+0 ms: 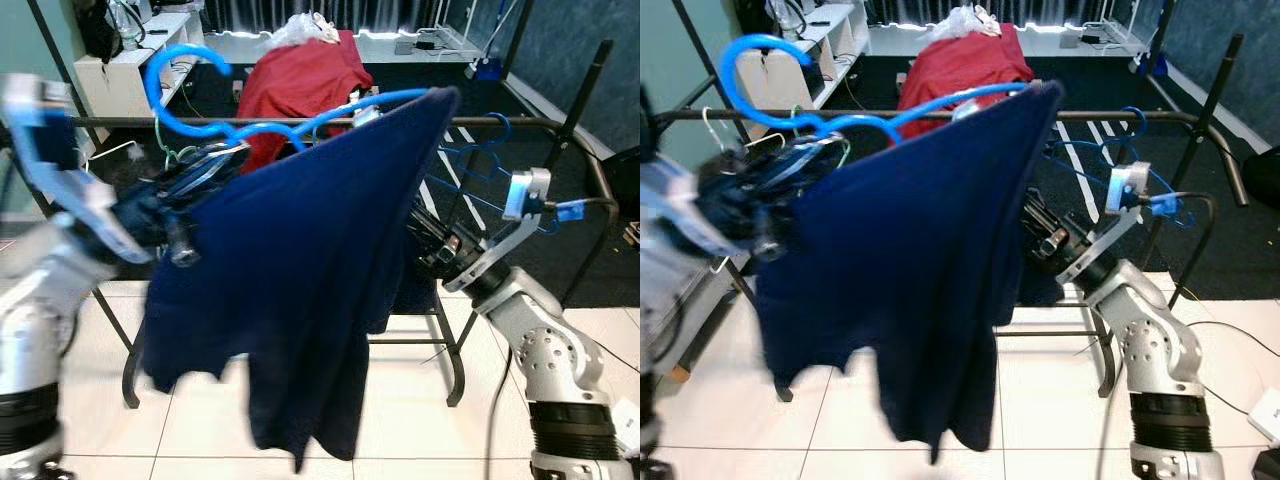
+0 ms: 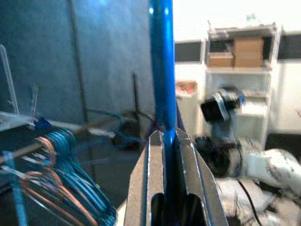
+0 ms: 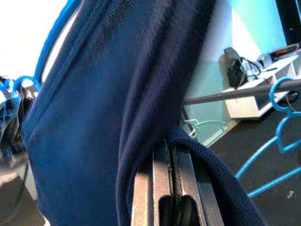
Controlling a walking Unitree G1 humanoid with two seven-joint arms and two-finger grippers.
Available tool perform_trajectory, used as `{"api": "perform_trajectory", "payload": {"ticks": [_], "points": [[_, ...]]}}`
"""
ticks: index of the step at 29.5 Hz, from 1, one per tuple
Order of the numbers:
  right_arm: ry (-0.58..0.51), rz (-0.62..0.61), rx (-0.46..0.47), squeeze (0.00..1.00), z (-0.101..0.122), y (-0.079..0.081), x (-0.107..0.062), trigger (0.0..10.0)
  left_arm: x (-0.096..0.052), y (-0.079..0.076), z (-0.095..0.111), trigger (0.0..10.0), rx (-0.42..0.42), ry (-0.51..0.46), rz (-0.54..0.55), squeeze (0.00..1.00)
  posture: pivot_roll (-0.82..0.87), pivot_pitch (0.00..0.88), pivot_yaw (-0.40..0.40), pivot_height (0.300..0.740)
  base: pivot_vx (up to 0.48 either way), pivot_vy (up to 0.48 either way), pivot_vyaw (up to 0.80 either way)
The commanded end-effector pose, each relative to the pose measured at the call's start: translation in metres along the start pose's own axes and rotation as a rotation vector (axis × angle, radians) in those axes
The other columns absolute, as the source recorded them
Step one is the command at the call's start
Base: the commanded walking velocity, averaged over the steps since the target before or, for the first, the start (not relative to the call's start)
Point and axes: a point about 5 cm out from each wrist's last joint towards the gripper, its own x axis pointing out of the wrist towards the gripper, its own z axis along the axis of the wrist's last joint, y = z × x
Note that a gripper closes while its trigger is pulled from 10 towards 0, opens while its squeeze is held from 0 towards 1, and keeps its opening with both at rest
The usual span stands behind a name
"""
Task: Hang hanger
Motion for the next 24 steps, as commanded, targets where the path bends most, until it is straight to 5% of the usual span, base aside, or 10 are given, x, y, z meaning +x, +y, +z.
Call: {"api": "perform_trajectory", "payload": {"ticks": [1, 2, 4, 5, 7, 15, 18, 24], "points": [[0.013, 0.003, 0.020, 0.00, -0.004, 0.000, 0.001, 0.0, 0.002, -0.005, 0.008, 10.0, 0.057, -0.035, -0.024, 0.00, -0.06, 0.061, -0.002, 0.740, 0.000, 0.000, 0.00], [-0.045, -0.010, 0.017, 0.00, 0.005, -0.001, 0.006, 0.0, 0.004, -0.015, -0.015, 10.0, 0.077, 0.089, -0.081, 0.00, -0.06, 0.061, -0.002, 0.740, 0.000, 0.000, 0.00], [-0.045, -0.010, 0.017, 0.00, 0.005, -0.001, 0.006, 0.0, 0.004, -0.015, -0.015, 10.0, 0.077, 0.089, -0.081, 0.00, -0.06, 0.061, -0.002, 0.740, 0.000, 0.000, 0.00], [-0.106, -0.040, 0.013, 0.00, 0.016, -0.007, 0.007, 0.0, -0.001, -0.021, -0.035, 10.0, 0.100, 0.216, -0.120, 0.00, -0.06, 0.061, -0.003, 0.740, 0.000, 0.000, 0.00], [-0.146, -0.085, -0.001, 0.00, 0.024, -0.014, 0.005, 0.0, -0.007, -0.024, -0.045, 10.0, 0.102, 0.292, -0.142, 0.00, -0.06, 0.059, -0.004, 0.740, 0.000, 0.000, 0.00], [-0.154, -0.236, -0.047, 0.00, 0.028, -0.033, -0.007, 0.0, -0.028, -0.016, -0.032, 10.0, 0.093, 0.350, -0.129, 0.00, -0.06, 0.060, -0.007, 0.740, 0.000, 0.000, 0.00], [-0.140, -0.303, -0.075, 0.00, 0.030, -0.041, -0.016, 0.0, -0.054, -0.005, -0.007, 10.0, 0.122, 0.391, -0.081, 0.00, -0.05, 0.061, -0.011, 0.740, 0.000, 0.000, 0.00], [-0.148, -0.328, -0.079, 0.00, 0.032, -0.044, -0.018, 0.0, -0.061, -0.005, -0.005, 10.0, 0.152, 0.440, -0.085, 0.00, -0.05, 0.059, -0.012, 0.740, 0.000, 0.000, 0.00]]}}
